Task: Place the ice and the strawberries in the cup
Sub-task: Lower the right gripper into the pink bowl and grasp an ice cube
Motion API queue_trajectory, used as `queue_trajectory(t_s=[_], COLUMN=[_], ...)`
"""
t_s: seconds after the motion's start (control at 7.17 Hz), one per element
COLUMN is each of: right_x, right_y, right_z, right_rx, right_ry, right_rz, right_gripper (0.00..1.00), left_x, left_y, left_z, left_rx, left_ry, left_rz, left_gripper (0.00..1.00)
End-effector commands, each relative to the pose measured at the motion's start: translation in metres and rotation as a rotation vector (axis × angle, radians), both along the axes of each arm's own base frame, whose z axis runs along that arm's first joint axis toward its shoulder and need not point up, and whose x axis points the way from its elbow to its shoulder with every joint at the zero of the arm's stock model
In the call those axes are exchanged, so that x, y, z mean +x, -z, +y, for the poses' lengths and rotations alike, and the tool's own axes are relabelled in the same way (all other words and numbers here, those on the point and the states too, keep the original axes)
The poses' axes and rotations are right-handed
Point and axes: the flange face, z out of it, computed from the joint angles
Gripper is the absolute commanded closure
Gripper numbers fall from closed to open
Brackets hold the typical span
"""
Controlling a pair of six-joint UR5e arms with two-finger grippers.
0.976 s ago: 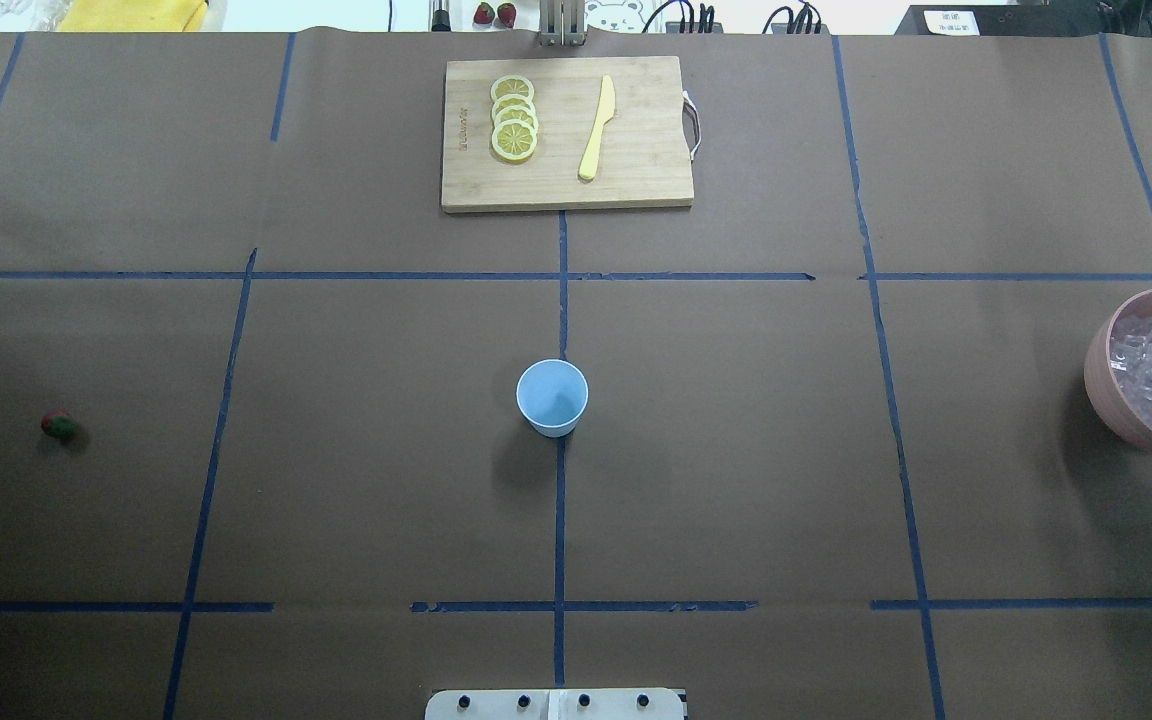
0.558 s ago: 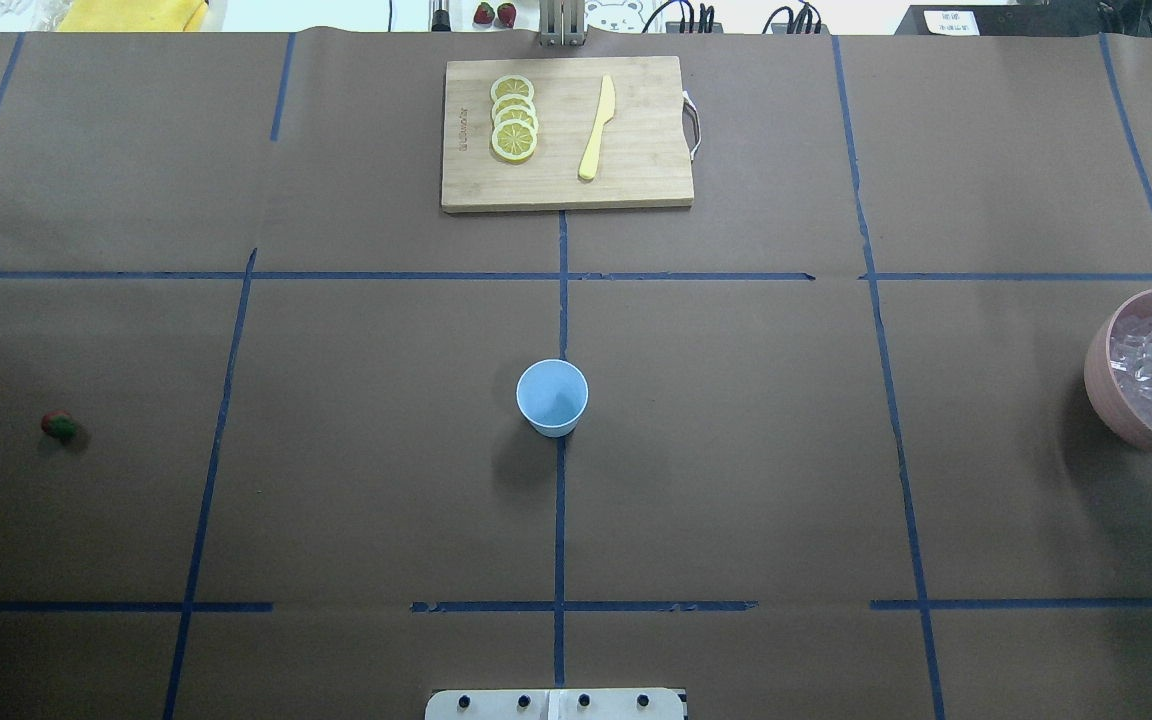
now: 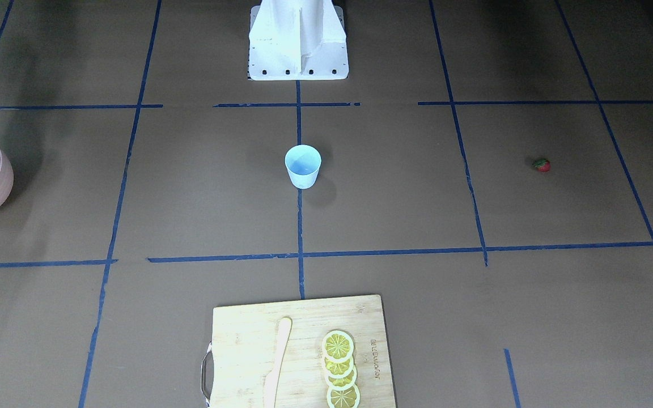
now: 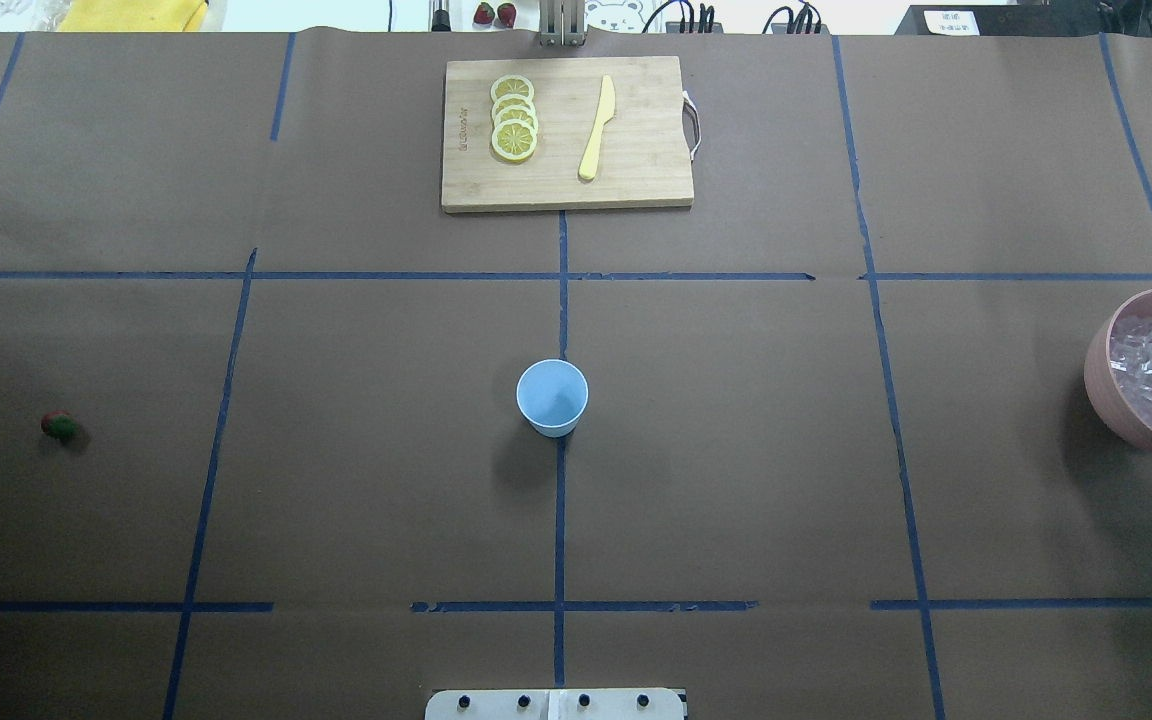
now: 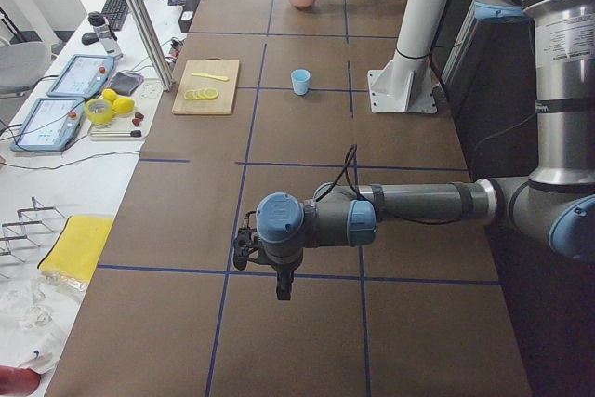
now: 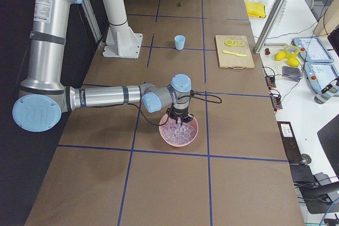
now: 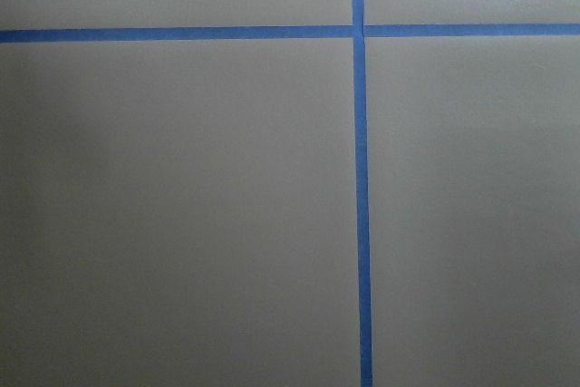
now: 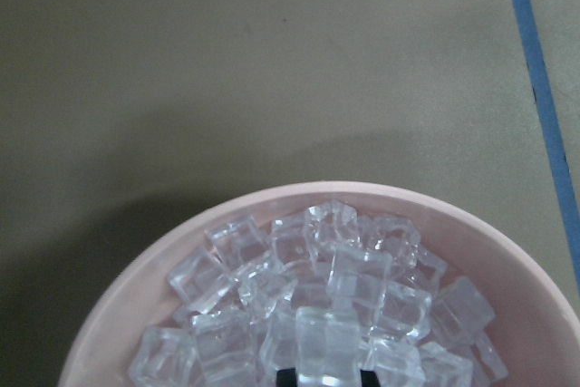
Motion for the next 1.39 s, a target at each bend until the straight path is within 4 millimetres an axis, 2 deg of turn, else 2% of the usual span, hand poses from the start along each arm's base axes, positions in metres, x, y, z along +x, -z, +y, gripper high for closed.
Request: queue_trajectory(t_s=[0.0,0.14,0.28,0.56,0.84,1.25], right_x=[0.032,0.042,0.047,0.054,0.056,0.058], right_y=[0.003,0.003,0.005,0.019,0.048,0.068], right_z=[0.002,0.003,0.002,0.001,0.008,0.016], right_rx=[-0.043,-0.083,-0.178,-0.425,-0.655,-0.866], right_ry=[-0.054,-0.081,-0.177,-0.451,-0.698,-0.903], right_rz=[-0.080,-0.114,-0.129,-0.155,-0.194,-0.228], right_gripper=[0.90,0.95,0.95,0.97,0.99,1.00], left_x=[0.000,0.000,0.000,0.000,0.000,0.000], left_y=[0.001,0.001,0.001,0.001,0.001,0.000], left_z=[0.000,0.000,0.000,0.000,0.000,0.000], left_rx=[0.002,0.002,0.002,0.002,0.002,0.000], left_ry=[0.000,0.000,0.000,0.000,0.000,0.000], left_rz=[0.000,0.000,0.000,0.000,0.000,0.000], left_gripper=[0.00,0.00,0.00,0.00,0.00,0.00])
